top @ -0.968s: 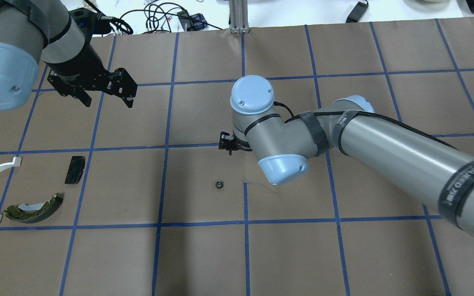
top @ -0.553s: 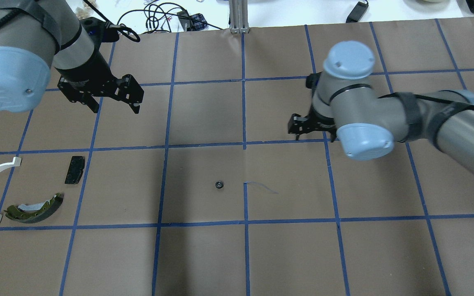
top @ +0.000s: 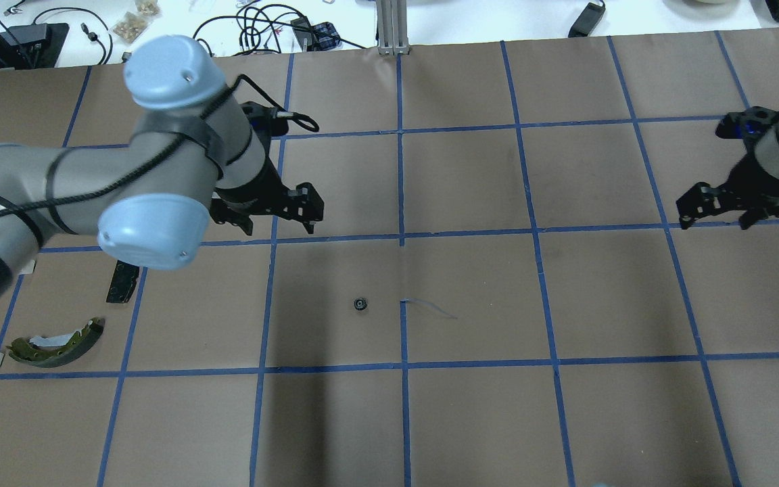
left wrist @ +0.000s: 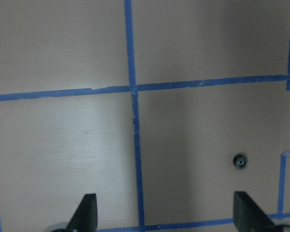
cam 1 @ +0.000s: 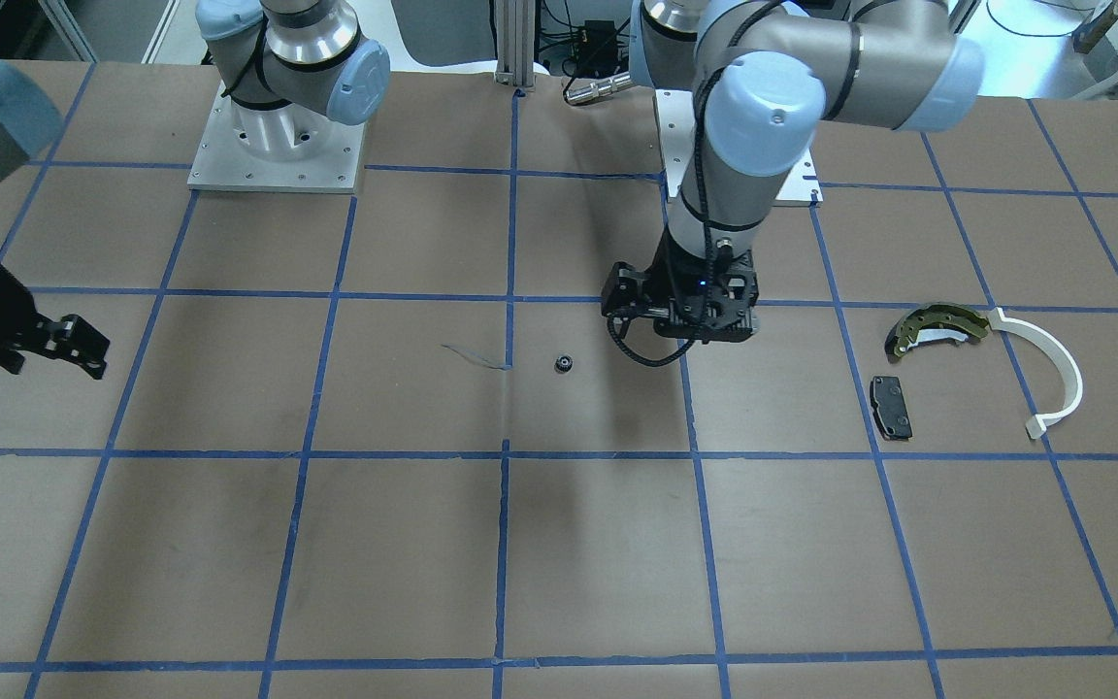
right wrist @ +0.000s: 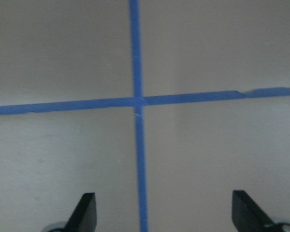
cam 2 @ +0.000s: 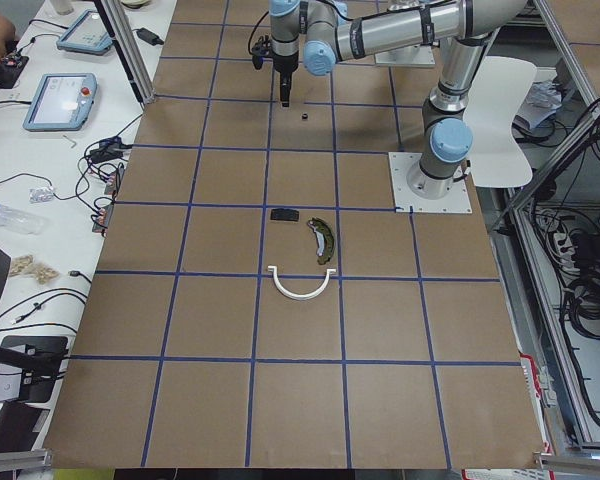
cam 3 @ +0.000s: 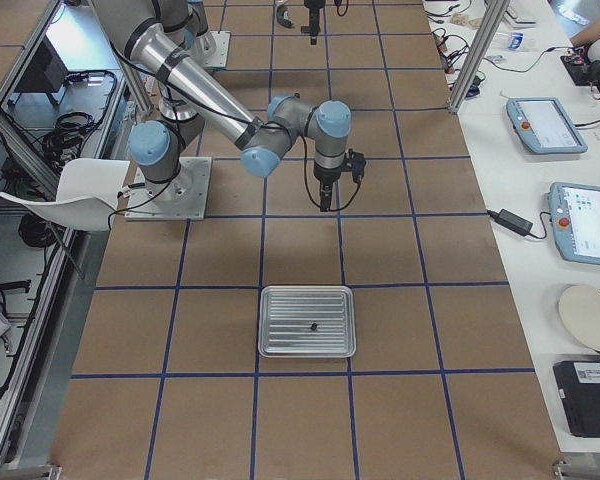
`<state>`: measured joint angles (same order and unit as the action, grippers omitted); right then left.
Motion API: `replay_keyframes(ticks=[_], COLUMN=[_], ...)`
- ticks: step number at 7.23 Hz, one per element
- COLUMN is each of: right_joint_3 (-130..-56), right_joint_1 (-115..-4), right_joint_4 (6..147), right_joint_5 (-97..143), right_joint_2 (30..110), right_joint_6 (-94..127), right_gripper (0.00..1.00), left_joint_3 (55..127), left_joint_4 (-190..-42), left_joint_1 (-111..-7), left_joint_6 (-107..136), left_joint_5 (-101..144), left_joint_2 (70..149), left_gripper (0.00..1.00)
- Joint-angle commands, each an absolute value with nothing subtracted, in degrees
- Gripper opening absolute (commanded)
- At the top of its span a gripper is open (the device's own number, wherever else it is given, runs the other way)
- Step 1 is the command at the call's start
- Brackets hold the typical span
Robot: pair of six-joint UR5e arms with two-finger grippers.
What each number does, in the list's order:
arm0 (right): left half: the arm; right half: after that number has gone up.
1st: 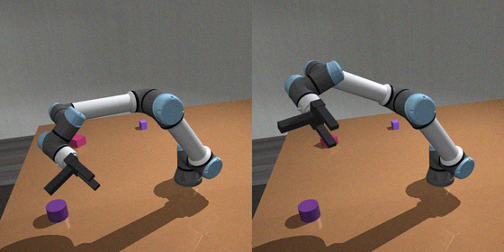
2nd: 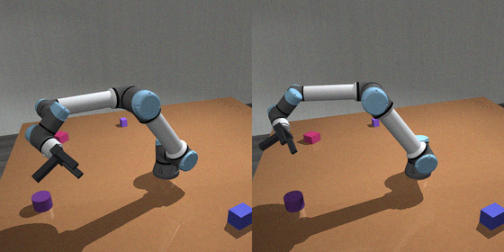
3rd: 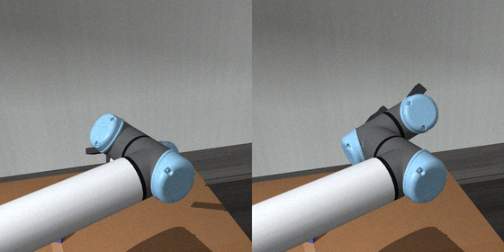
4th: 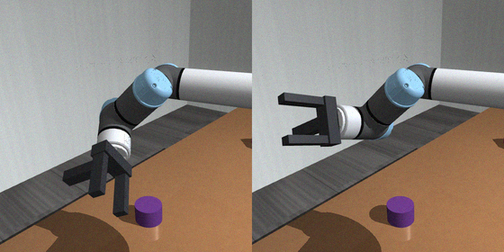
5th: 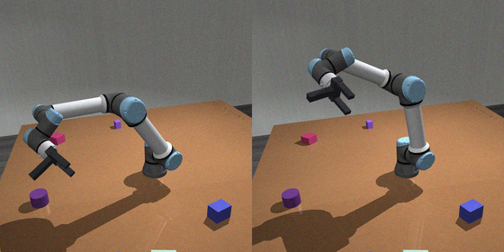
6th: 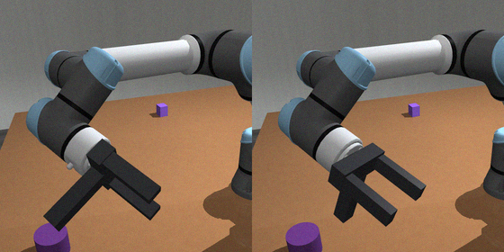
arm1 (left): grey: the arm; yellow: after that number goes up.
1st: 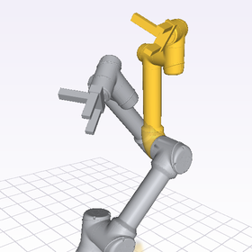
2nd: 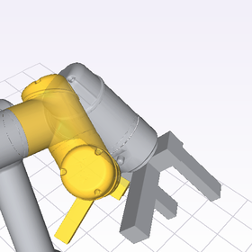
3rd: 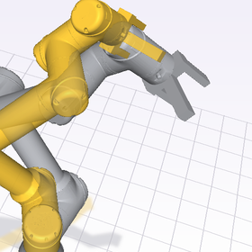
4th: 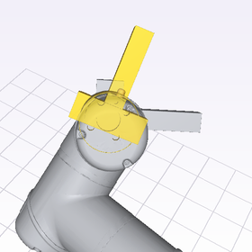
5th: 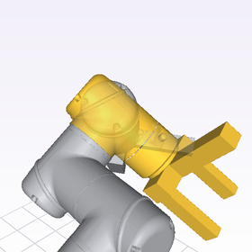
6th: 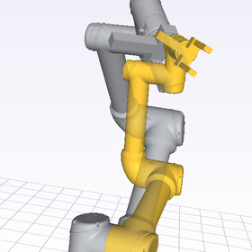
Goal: Place bearing gear from tray to pile
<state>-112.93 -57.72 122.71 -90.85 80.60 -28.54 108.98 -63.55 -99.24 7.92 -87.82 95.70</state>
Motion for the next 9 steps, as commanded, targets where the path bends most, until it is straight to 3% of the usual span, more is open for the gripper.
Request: replay_keyframes(ticks=[1,5,6,7,9], right_joint_3=[-110.93,-96.55,-94.85,-94.05,-93.78], right_joint_1=[-45.92,-35.96,-34.47,-33.84,-33.66], right_joint_4=[126.01,126.83,126.83,126.83,126.91], right_joint_5=[-91.05,-90.26,-90.35,-90.53,-90.97], right_joint_2=[78.41,61.29,59.52,57.94,57.39], right_joint_6=[-36.29,-49.55,-51.14,-51.41,-51.42], right_gripper=[1.0,1.0,0.88,0.88,0.77], left_joint_3=[114.33,116.8,117.76,118.64,119.0], left_joint_4=[-58.1,-48.27,-46.95,-46.06,-44.39], left_joint_1=[-103.87,-109.06,-109.42,-109.34,-109.34], left_joint_6=[13.88,18.8,18.81,18.2,17.84], left_joint_5=[-87.89,-88.06,-88.15,-88.24,-88.24], left_joint_2=[97.73,104.66,105.9,106.34,107.14], left_gripper=[1.0,1.0,1.0,1.0,0.92])
